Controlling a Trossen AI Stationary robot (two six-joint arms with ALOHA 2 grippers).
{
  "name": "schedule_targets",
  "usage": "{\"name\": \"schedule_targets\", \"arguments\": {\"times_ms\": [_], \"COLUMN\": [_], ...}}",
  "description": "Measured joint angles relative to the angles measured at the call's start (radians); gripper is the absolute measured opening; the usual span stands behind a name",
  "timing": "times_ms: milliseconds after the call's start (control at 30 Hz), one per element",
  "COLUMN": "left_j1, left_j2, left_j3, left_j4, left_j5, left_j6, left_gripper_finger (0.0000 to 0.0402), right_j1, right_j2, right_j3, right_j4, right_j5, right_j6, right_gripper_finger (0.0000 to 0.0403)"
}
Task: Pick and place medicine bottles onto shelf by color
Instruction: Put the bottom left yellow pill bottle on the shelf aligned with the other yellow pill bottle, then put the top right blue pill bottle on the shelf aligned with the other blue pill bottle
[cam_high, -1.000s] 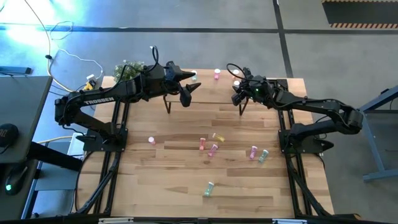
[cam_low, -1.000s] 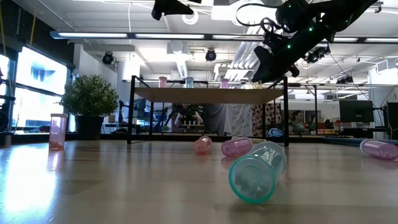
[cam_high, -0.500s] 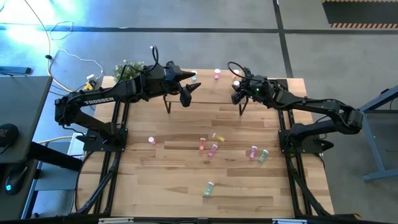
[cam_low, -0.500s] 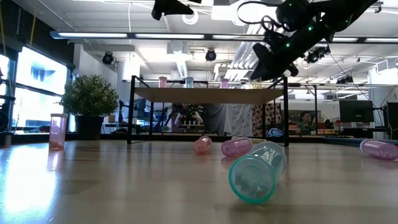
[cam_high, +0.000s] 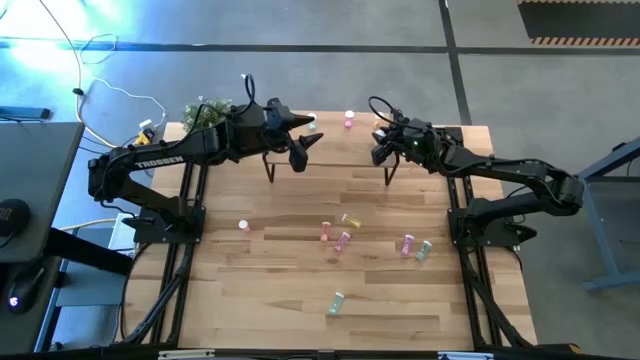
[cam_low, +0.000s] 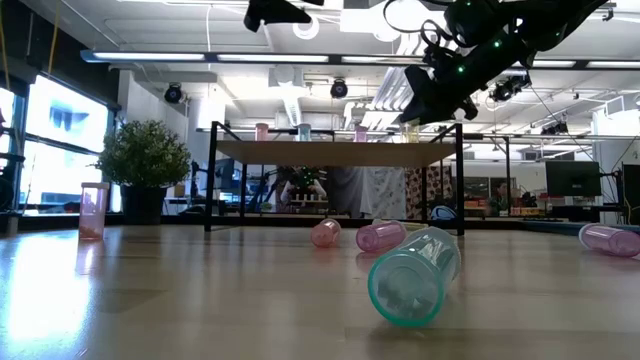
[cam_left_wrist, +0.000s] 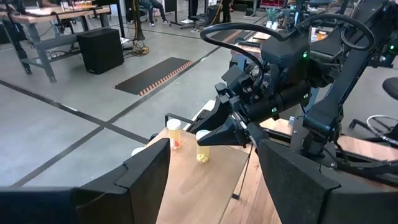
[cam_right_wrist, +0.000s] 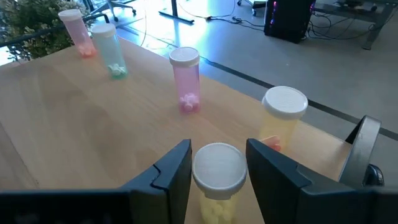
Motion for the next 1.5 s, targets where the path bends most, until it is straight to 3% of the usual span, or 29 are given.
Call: {"name": "schedule_targets", "arguments": {"times_ms": [733, 967, 1200, 1367, 1500], "left_j1": [0.000, 0.007, 0.038, 0.062, 0.071], "left_j2": [0.000, 0.000, 0.000, 0.000, 0.000], "left_j3": [0.000, 0.000, 0.000, 0.000, 0.000], "left_j4": [-0.022, -0.026, -0.059, -0.110, -0.124], "left_j5": [0.002, 0.003, 0.081, 0.126, 0.144], "left_j6": [0.009, 0.010, 0.001, 0.013, 0.066], "left_gripper_finger": [0.0236, 0.0236, 0.0236, 0.0236, 0.0236], "right_j1": [0.001, 0.001, 0.034, 0.128, 0.213], "right_j2": [-0.001, -0.057, -0.099, -0.097, -0.098], "right_j3": [0.000, 0.025, 0.221, 0.413, 0.499], "right_j4": [0.023, 0.007, -0.305, -0.608, -0.754], "right_j5": [0.014, 0.009, -0.070, -0.118, -0.118], "right_j6": [0.000, 0.002, 0.133, 0.320, 0.484], "right_gripper_finger": [0.0145, 0.0145, 0.0145, 0.0145, 0.0145]}}
